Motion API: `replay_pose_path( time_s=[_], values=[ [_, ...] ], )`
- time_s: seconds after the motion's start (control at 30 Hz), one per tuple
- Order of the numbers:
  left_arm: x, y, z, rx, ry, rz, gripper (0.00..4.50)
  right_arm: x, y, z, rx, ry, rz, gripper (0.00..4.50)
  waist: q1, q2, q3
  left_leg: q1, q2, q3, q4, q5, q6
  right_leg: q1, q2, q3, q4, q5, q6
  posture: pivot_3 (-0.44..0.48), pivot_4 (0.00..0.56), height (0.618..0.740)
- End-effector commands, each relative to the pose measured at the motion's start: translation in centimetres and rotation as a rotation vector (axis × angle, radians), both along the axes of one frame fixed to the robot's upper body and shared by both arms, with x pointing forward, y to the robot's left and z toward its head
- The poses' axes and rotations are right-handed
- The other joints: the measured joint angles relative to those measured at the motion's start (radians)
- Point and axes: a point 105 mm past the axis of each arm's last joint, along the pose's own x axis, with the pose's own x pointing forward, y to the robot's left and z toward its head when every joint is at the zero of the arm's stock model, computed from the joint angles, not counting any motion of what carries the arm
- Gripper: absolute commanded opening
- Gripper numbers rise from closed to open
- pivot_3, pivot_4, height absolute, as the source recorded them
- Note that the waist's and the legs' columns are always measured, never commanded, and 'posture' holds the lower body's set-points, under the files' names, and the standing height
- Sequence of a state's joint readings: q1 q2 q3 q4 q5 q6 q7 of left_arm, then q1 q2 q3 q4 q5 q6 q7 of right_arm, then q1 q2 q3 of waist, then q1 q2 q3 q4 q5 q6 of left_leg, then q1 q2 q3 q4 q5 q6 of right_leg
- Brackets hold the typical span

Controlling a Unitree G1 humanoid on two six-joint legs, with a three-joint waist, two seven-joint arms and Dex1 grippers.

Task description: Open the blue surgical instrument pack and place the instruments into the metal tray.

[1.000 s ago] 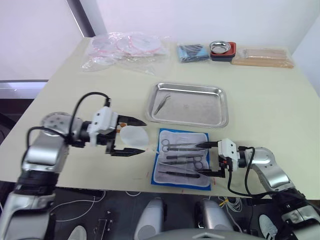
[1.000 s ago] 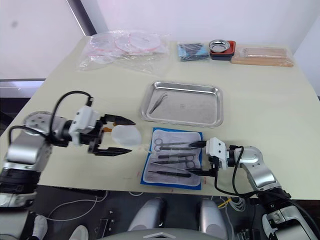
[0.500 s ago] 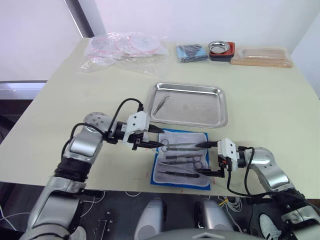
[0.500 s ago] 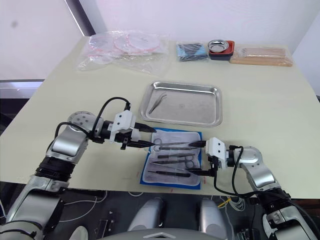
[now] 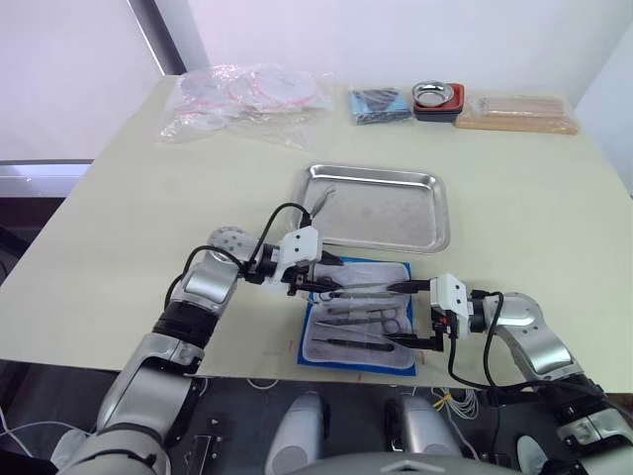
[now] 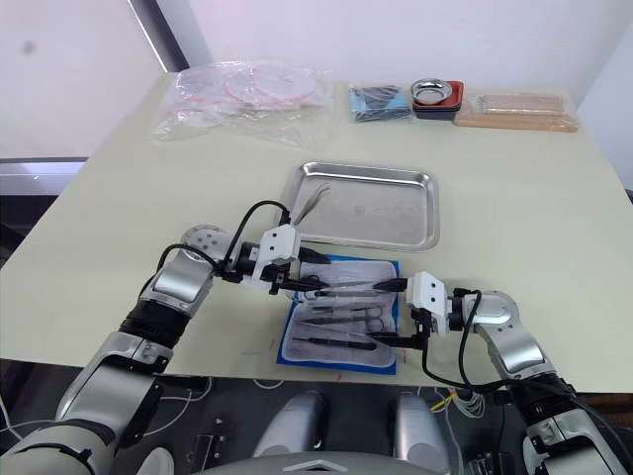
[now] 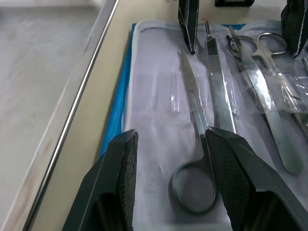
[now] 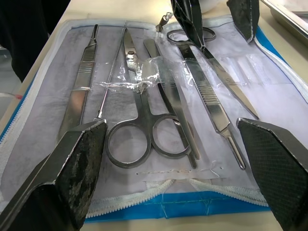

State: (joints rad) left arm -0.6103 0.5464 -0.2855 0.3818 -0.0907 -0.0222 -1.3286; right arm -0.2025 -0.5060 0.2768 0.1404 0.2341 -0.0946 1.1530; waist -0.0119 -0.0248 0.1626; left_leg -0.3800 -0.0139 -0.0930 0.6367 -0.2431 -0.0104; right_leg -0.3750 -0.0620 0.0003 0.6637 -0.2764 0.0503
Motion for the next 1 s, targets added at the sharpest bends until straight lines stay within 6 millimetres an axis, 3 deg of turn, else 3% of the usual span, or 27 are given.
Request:
replay_pose_path(
  time_s=[0.03,0.57,0.67,0.77,0.8,1.0],
  values=[
    [-0.1,-0.5,-0.1,0.013,-0.004,-0.025,2.39,-1.7,-1.2,-4.4,-0.117,0.168,-0.031,4.50,0.000,0.000,0.000,0.000,0.000,0.000,0.000,0.000,0.000,0.000,0.000,0.000,0.000,0.000,0.000,0.000,0.150,0.740],
    [-0.3,-0.2,-1.2,0.070,0.041,-0.033,2.39,-1.7,-0.9,-4.4,-0.113,0.168,-0.032,4.50,-0.001,0.000,-0.002,0.000,0.000,0.000,0.000,0.000,0.000,0.000,0.000,0.000,0.000,0.000,0.000,0.000,0.150,0.740],
    [-0.4,-0.3,-1.3,0.078,0.051,-0.035,1.55,-1.7,-0.9,-4.4,-0.113,0.166,-0.032,4.50,-0.001,0.000,-0.003,0.000,0.000,0.000,0.000,0.000,0.000,0.000,0.000,0.000,0.000,0.000,0.000,0.000,0.150,0.740],
    [-0.5,-0.2,-1.4,0.086,0.066,-0.043,0.26,-1.7,-0.9,-4.5,-0.114,0.167,-0.032,4.50,-0.001,0.001,-0.003,0.001,0.000,0.000,0.000,0.000,0.000,0.000,0.000,0.000,0.001,0.000,0.000,0.000,0.150,0.740],
    [-0.6,-0.2,-1.4,0.087,0.069,-0.045,0.08,-1.7,-0.9,-4.5,-0.114,0.167,-0.032,4.50,-0.001,0.001,-0.004,0.001,0.000,0.000,0.000,0.000,0.000,0.001,0.000,0.000,0.001,0.000,0.000,0.000,0.150,0.740],
    [-0.3,-0.3,-0.6,0.090,0.072,-0.055,0.08,-1.7,-0.9,-4.5,-0.119,0.170,-0.031,4.50,-0.002,0.001,-0.004,0.001,0.000,0.000,0.001,0.000,0.000,0.001,0.001,0.000,0.001,0.000,0.000,0.000,0.150,0.740]
  ],
)
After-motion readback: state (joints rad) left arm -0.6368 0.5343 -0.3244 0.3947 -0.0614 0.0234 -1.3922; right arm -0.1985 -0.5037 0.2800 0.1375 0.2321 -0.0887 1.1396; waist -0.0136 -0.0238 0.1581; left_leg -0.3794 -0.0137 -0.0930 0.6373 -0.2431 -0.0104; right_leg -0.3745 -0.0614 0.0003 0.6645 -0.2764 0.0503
